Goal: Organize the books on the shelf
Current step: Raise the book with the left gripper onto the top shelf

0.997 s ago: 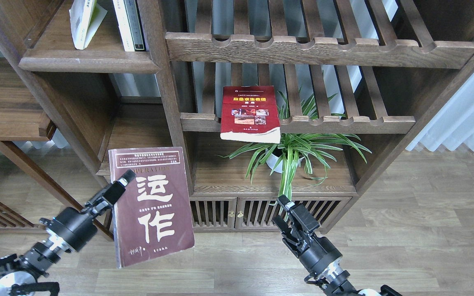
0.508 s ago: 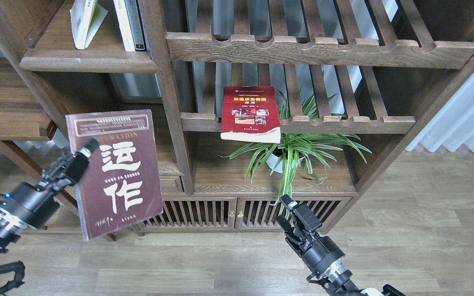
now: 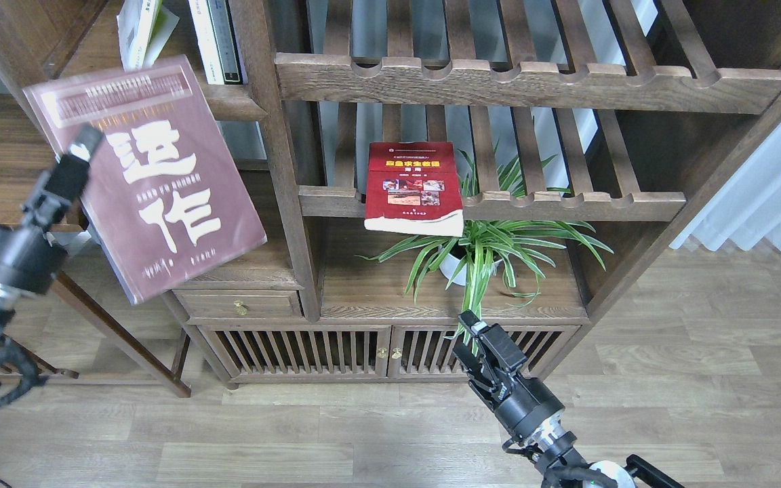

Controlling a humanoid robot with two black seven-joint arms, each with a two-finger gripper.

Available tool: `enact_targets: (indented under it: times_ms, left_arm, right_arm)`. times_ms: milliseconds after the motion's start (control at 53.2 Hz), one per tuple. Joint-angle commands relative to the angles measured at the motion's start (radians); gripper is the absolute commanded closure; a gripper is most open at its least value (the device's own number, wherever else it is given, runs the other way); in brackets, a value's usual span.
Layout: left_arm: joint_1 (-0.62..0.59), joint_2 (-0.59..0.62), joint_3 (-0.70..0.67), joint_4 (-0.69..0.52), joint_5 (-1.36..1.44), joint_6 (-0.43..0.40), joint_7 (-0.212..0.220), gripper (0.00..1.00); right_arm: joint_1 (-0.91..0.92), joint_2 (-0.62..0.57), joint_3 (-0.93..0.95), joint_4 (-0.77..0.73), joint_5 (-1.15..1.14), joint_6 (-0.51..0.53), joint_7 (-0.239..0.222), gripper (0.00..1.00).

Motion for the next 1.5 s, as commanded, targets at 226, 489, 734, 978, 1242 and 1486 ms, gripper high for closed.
enact_targets:
  times_ms: [226,489,734,978,1242,1486]
  left_arm:
    - [-0.081,0.002,-0.149,0.002,-0.084,0.0,0.197,0.96]
    - [-0.092,0.004,-0.268,0.002,-0.09,0.0,0.309,0.96]
    - [-0.256,0.004,-0.268,0.046,-0.087,0.0,0.381,0.96]
    - [-0.322,0.013,-0.296,0.094,-0.043,0.0,0.521,0.96]
    - [-0.37,0.062,-0.348,0.141,0.048,0.0,0.601,0.96]
    - [-0.502,0.104,-0.333,0.204,0.157,0.0,0.599,0.96]
  right_arm:
    - [0.009,0.002,-0.001,-0.022,0.002,0.0,0.0,0.01]
    - [0.019,0.009,-0.004,-0.024,0.002,0.0,0.0,0.01]
    - [0.025,0.009,-0.004,-0.03,0.002,0.0,0.0,0.01]
    - [0.025,0.009,-0.001,-0.03,0.003,0.0,0.001,0.02]
    - [0.024,0.009,0.002,-0.03,0.005,0.0,0.001,0.02]
    - [0.027,0.011,0.001,-0.03,0.005,0.0,0.0,0.02]
